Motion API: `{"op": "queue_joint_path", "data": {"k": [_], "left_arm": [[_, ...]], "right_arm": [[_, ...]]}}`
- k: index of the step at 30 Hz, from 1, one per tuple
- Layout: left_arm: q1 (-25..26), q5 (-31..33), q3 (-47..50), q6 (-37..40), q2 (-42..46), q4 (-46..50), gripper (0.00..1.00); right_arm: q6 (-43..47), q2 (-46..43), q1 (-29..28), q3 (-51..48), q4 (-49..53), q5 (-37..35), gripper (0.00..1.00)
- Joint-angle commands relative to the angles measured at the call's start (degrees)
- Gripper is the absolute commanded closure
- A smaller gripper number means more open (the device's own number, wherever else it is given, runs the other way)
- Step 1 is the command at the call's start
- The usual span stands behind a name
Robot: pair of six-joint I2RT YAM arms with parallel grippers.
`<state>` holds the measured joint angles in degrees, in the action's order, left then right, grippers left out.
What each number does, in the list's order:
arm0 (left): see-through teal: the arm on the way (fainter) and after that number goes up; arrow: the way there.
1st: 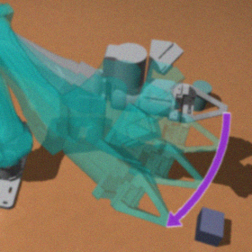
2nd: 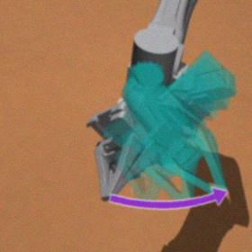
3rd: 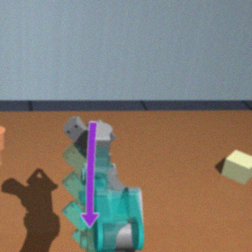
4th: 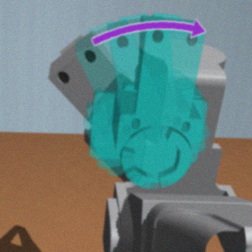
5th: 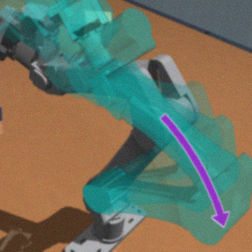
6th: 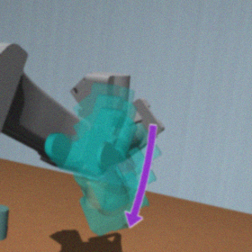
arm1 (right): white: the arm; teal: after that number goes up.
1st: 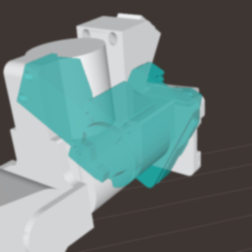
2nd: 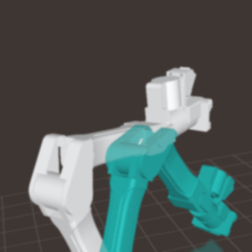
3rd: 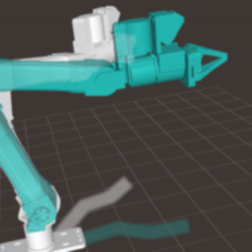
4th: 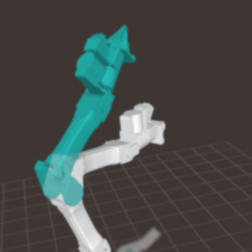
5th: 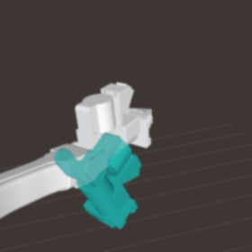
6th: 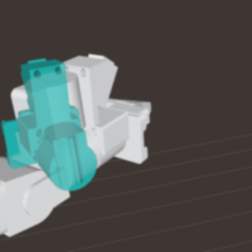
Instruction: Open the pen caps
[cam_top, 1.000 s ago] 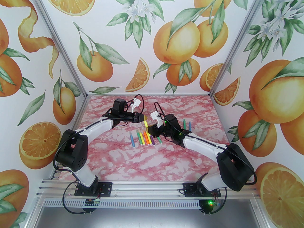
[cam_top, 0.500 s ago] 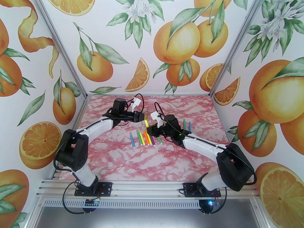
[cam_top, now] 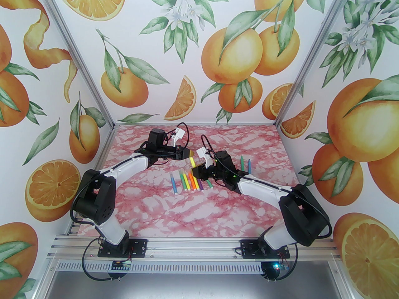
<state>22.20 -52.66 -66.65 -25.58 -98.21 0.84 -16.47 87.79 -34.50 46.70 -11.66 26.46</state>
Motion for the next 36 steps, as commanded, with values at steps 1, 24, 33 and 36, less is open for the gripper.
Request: {"op": "queue_joint_path", "data": {"k": [1, 24, 33, 36], "left_arm": [[0.13, -0.19, -2.05, 0.49, 0.47, -0.5, 1.0], [-3.51, 8.05, 0.68, -7.85, 1.51, -5.89, 1.0], [-5.69, 11.03, 3.15, -9.35, 3.54, -6.43, 1.0], [-6.07, 12.99, 3.59, -9.13, 4.46, -5.62, 1.0]], "right_arm": [[0.25, 0.54, -0.33, 0.15, -1.83, 1.29, 0.86], [4.07, -1.24, -0.34, -5.87, -0.46, 2.83, 1.0], [4.87, -1.98, -0.33, -7.49, -0.21, 3.42, 1.0], [5.2, -2.48, -0.31, -8.01, 0.3, 3.67, 1.0]]}}
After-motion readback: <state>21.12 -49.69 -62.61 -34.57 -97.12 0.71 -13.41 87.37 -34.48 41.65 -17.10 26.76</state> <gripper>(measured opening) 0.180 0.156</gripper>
